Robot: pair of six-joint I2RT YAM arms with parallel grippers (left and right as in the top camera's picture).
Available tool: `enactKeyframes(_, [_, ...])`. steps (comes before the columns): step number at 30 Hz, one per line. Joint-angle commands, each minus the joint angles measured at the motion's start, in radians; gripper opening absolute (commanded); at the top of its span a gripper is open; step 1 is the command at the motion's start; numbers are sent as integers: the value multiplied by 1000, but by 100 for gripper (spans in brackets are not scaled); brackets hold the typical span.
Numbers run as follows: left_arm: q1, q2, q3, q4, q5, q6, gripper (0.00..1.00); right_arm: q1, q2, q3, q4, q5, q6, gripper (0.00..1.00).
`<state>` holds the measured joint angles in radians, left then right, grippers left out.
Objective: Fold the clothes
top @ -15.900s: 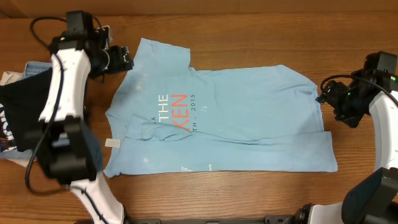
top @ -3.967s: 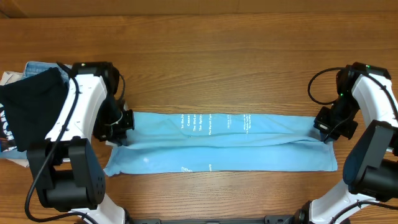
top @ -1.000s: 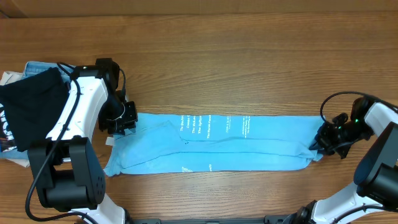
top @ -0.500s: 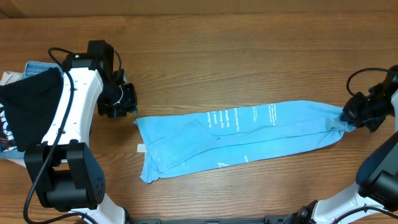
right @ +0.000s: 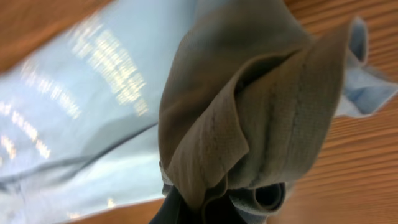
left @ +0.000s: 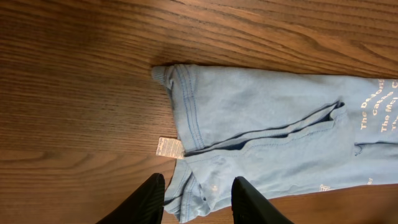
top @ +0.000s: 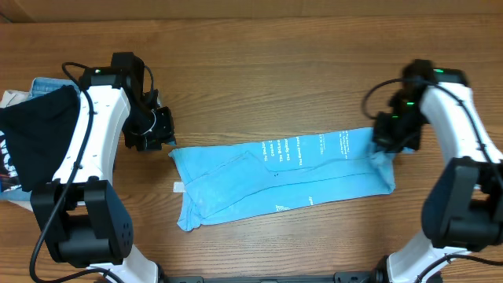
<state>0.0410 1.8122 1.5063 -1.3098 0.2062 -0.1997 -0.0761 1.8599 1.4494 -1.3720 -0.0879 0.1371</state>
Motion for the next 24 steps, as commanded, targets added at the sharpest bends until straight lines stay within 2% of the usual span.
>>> enactKeyframes(1, [4, -13, 18, 2, 13, 16, 39, 94, -4, 23, -11, 9, -6, 4])
enactKeyframes(7, [4, -13, 18, -10, 31, 16, 39, 283, -3, 22, -19, 5, 21, 4])
enactKeyframes(16, [4, -13, 18, -16, 31, 17, 38, 462, -3, 21, 24, 5, 20, 5])
enactKeyframes(17, [4, -13, 18, -17, 31, 17, 38, 475, -3, 20, 29, 5, 20, 8])
enactKeyframes(19, [4, -13, 18, -18, 31, 17, 38, 497, -3, 15, 31, 5, 19, 23])
enactKeyframes(20, [4, -13, 18, -18, 31, 19, 38, 504, -3, 12, 31, 5, 19, 27])
enactKeyframes(24, [4, -13, 18, -18, 30, 20, 38, 509, -3, 9, 31, 46, 20, 27])
